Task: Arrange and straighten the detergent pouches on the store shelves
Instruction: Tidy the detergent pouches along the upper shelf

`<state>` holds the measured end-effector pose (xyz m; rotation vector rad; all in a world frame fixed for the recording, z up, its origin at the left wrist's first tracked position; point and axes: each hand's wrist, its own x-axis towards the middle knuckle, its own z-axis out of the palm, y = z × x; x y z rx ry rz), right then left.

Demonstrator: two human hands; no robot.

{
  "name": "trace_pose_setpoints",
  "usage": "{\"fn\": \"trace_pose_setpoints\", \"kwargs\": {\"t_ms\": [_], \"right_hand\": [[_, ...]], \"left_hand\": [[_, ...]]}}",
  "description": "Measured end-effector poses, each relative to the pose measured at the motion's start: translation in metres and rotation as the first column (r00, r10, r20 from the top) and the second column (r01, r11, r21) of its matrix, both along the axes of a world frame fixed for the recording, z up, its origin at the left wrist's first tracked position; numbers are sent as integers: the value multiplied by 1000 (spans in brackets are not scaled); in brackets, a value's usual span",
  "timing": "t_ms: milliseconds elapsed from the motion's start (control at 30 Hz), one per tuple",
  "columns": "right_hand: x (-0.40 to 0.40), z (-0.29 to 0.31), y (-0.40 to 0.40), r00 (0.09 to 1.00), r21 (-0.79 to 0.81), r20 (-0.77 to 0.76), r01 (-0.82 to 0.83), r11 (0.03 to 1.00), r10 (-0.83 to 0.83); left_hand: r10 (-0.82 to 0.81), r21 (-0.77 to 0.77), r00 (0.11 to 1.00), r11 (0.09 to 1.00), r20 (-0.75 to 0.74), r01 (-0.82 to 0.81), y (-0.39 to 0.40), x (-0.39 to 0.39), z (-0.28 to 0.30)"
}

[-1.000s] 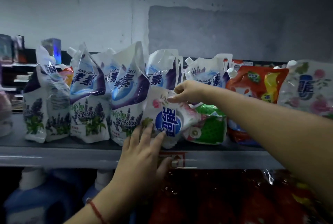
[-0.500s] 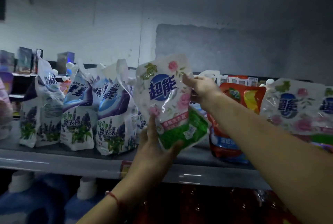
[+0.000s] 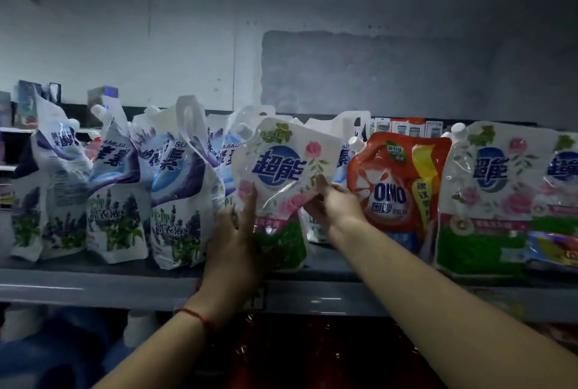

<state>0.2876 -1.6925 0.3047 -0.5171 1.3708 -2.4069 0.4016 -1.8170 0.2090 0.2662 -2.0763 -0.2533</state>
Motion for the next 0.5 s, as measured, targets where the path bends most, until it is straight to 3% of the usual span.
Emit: {"fn": "trace_pose_setpoints", "kwargs": {"t_ms": [333,500], "right_hand": [[4,-21,7,912,214,-388,231,949,-134],[23,-21,30,827,393,-562,291,872,-23]], "left_hand": [[95,3,990,995,102,-96,10,6,3],[146,-64,977,988,156,-138,10,10,1]]}}
